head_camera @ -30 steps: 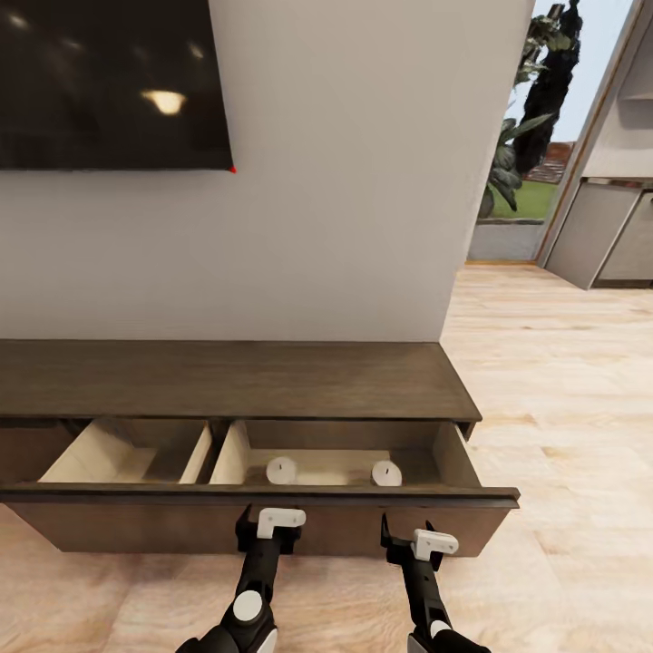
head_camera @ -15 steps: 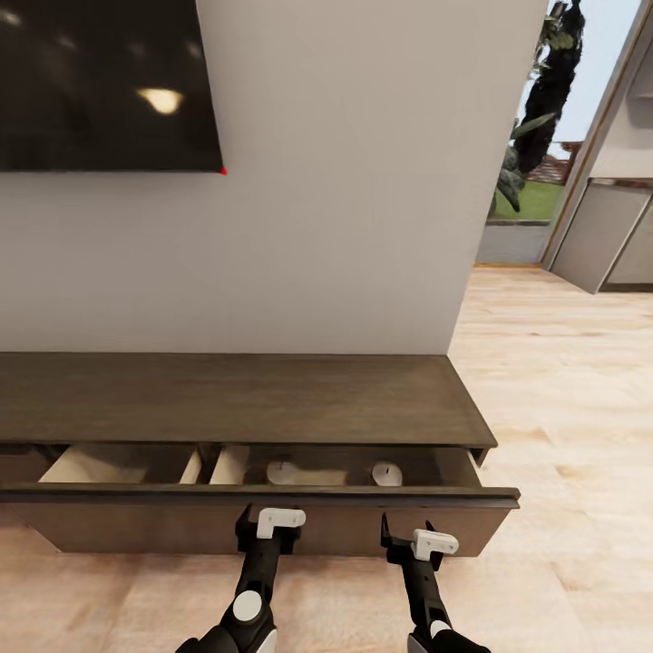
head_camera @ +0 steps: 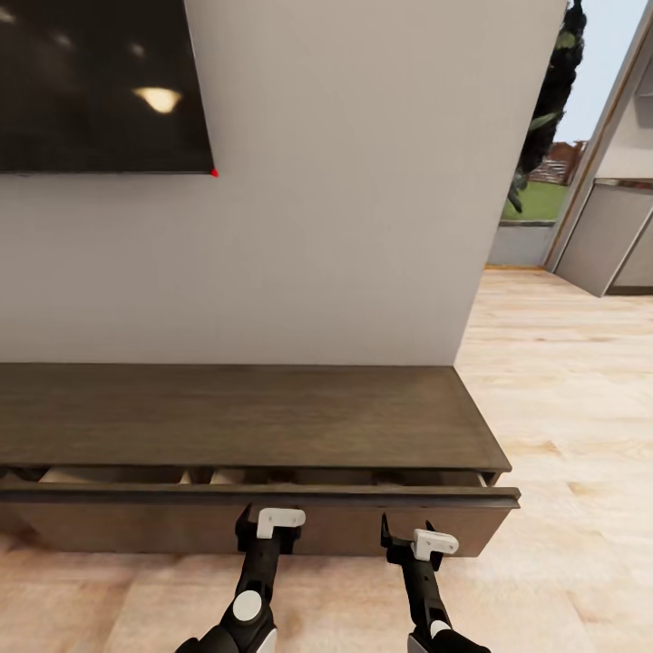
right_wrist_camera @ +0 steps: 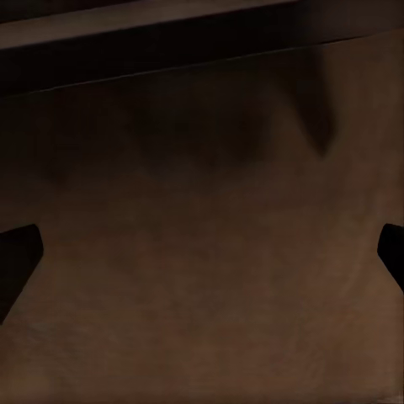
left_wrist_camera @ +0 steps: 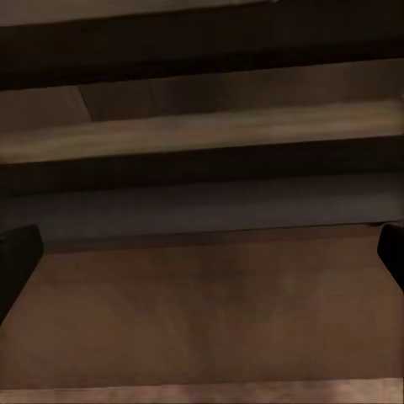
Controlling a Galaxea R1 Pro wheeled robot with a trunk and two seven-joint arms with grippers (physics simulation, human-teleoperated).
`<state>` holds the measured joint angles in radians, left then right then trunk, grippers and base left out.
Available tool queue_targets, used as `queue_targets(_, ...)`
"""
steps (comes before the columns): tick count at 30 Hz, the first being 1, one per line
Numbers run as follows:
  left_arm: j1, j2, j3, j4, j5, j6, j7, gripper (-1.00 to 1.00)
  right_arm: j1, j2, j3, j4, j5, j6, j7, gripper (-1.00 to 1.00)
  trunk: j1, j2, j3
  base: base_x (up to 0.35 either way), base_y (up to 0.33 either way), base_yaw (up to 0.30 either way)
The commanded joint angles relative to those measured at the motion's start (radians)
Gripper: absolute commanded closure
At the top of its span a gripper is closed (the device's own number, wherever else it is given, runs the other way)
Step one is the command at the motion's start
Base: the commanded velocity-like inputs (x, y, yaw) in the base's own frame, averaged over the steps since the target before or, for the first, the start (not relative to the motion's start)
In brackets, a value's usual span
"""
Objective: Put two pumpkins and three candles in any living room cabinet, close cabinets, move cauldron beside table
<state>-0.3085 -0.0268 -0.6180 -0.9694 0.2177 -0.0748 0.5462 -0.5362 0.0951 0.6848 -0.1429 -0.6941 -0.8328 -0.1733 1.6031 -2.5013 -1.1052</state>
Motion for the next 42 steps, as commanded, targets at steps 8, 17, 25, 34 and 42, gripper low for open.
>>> queue_targets(8, -0.001, 0.001, -0.003, 0.000, 0.006, -0.008, 0.006, -1.00, -0.001, 0.000, 0.009, 0.000, -0.001, -0.002, -0.009, -1.00, 0.000, 0.000, -0.001, 0.123, 0.000, 0.000)
queue_targets(17, -0.001, 0.001, -0.003, 0.000, 0.006, -0.008, 0.007, -1.00, -0.001, 0.000, 0.009, 0.000, -0.001, -0.002, -0.009, -1.00, 0.000, 0.000, -0.001, 0.087, 0.000, 0.000)
queue_targets(25, -0.001, 0.001, -0.004, 0.000, 0.006, -0.008, 0.007, -1.00, -0.001, 0.000, 0.009, 0.000, -0.001, -0.002, -0.009, -1.00, 0.000, 0.000, -0.001, -0.048, 0.000, 0.000)
queue_targets(34, -0.001, 0.002, -0.004, 0.000, 0.006, -0.008, 0.006, -1.00, -0.001, 0.000, 0.009, 0.000, -0.001, -0.002, -0.005, -1.00, 0.000, 0.000, -0.001, -0.306, 0.000, 0.000)
queue_targets(42, -0.001, 0.003, -0.003, -0.020, 0.010, 0.014, 0.003, -1.00, -0.001, -0.004, 0.003, -0.002, -0.014, 0.008, -0.003, -1.00, 0.000, 0.000, -0.001, -0.336, 0.000, 0.000)
